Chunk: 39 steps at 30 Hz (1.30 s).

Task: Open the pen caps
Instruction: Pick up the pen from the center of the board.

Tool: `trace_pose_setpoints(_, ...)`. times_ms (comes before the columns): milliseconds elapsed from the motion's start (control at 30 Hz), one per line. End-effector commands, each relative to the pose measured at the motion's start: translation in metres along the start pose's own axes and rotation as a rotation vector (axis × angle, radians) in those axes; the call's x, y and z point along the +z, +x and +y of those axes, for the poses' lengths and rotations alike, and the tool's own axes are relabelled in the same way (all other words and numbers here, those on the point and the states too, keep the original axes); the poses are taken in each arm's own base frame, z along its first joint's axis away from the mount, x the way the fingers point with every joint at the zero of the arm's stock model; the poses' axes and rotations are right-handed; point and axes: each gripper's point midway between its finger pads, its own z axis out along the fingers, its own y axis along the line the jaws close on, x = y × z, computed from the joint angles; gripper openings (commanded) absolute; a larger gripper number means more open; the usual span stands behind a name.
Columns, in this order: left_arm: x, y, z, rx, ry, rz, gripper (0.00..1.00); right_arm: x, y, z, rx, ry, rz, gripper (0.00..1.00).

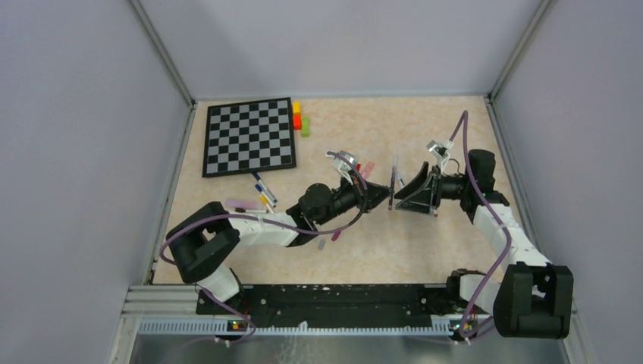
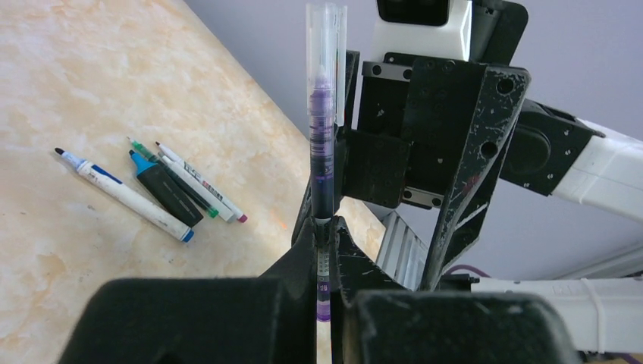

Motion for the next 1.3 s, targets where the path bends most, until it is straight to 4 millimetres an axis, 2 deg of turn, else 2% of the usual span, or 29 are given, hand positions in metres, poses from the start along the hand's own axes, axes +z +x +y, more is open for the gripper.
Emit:
trace_pose_setpoints(0, 0.011, -0.033, -0.028, -0.009, 0.072, -0.146, 0.0, 0.003, -0.002, -0.001, -0.019, 0.001, 0.003, 0.64)
trace_pose_setpoints(167, 0.014, -0.034, -0.027, -0.008, 0.053, -0.166, 0.0, 0.006, -0.004, -0.006, -0.033, 0.021, 0.003, 0.55)
trace_pose_setpoints(267, 0.015, -0.032, -0.028, -0.008, 0.053, -0.161, 0.0, 0.013, 0.0, -0.002, -0.028, 0.003, 0.02, 0.48)
trace_pose_setpoints(600, 0.017, -0.025, -0.029, -0.011, 0.053, -0.145, 0.0, 0.017, -0.005, -0.002, -0.03, 0.007, 0.01, 0.29)
trace_pose_setpoints(633, 0.017, -0.025, -0.028, -0.01, 0.052, -0.144, 0.0, 0.017, -0.005, -0.002, -0.028, 0.008, 0.009, 0.24)
trace_pose_setpoints(733, 0.017, -0.025, -0.029, -0.009, 0.056, -0.14, 0.0, 0.017, -0.006, -0.002, -0.038, 0.007, 0.009, 0.0)
trace_pose_setpoints(800, 0.017, -0.025, -0.03, -0.005, 0.06, -0.14, 0.01, 0.017, -0.005, -0.003, -0.047, 0.009, 0.011, 0.0)
trace_pose_setpoints(933, 0.01, -0.035, -0.033, 0.046, 0.066, -0.173, 0.2, 0.016, -0.002, -0.005, -0.07, 0.021, 0.026, 0.0)
trace_pose_setpoints(1100, -0.016, -0.059, -0.033, 0.128, 0.065, -0.21, 0.51, 0.014, 0.003, -0.007, -0.155, 0.024, 0.062, 0.0)
trace_pose_setpoints(1267, -0.041, -0.069, -0.037, 0.203, 0.151, -0.136, 0.86, 0.011, 0.013, -0.01, -0.221, 0.048, 0.107, 0.0)
